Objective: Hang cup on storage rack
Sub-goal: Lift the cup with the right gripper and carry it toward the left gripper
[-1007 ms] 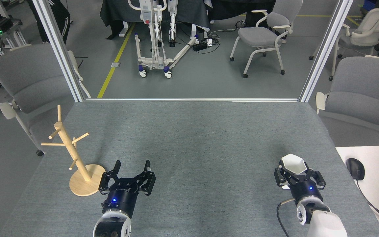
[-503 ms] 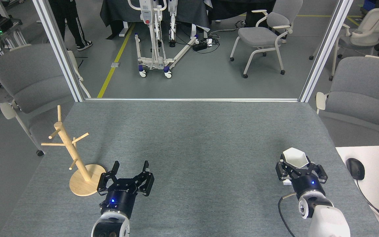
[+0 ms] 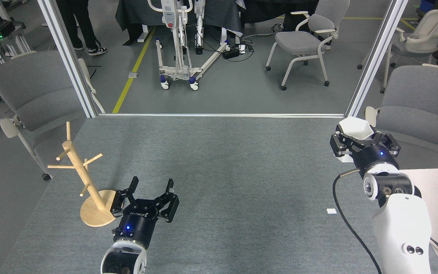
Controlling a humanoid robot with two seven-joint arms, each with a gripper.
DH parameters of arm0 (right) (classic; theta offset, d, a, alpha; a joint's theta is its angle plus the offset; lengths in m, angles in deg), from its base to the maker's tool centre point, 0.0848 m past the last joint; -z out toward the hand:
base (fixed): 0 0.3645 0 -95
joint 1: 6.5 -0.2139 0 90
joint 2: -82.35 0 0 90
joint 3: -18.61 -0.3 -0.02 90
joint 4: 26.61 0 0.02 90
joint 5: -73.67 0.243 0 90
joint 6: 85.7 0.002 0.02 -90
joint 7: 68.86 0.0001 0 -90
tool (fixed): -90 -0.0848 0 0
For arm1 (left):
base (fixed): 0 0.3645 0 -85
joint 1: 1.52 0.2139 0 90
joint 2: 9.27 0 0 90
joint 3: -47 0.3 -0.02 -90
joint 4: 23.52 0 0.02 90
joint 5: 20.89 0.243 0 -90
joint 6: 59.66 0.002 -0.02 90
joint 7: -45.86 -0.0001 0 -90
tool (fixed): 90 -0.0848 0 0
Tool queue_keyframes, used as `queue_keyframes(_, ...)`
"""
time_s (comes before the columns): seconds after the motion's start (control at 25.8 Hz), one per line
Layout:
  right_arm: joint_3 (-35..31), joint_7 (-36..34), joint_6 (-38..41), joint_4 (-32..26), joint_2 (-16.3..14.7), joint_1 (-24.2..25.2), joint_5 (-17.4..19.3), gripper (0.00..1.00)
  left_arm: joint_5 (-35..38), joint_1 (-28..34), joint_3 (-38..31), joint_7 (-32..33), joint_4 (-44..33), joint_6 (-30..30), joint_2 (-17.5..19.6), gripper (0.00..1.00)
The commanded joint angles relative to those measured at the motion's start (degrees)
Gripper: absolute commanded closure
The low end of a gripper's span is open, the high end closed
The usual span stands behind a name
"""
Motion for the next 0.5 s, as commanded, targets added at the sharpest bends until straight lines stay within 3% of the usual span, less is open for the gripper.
queue_keyframes(0.0, 0.32, 8.42, -0.07, -10.89, 2.21, 0.3, 0.25, 0.6, 0.56, 0.89, 4.0, 0.06, -4.03, -3.46, 0.85, 0.01)
queue_keyframes(0.12, 0.93, 12.55, -0.16, -15.99, 5.29, 0.39, 0.25, 0.61, 7.76, 0.62, 11.21, 0.23, -4.56, -3.46, 0.94, 0.01)
queue_keyframes(0.23, 4.36, 14.66, -1.21, -17.13, 5.91, 0.83, 0.25, 0.63, 15.94, 0.18, 16.57, 0.76, -3.06, -3.81, 0.32, 0.01)
queue_keyframes(0.46, 17.63, 14.84, -16.59, -18.1, 5.99, 0.66, -2.38, 0.69, 16.64, -3.68, 22.02, 1.2, -0.6, -7.5, 0.23, 0.01)
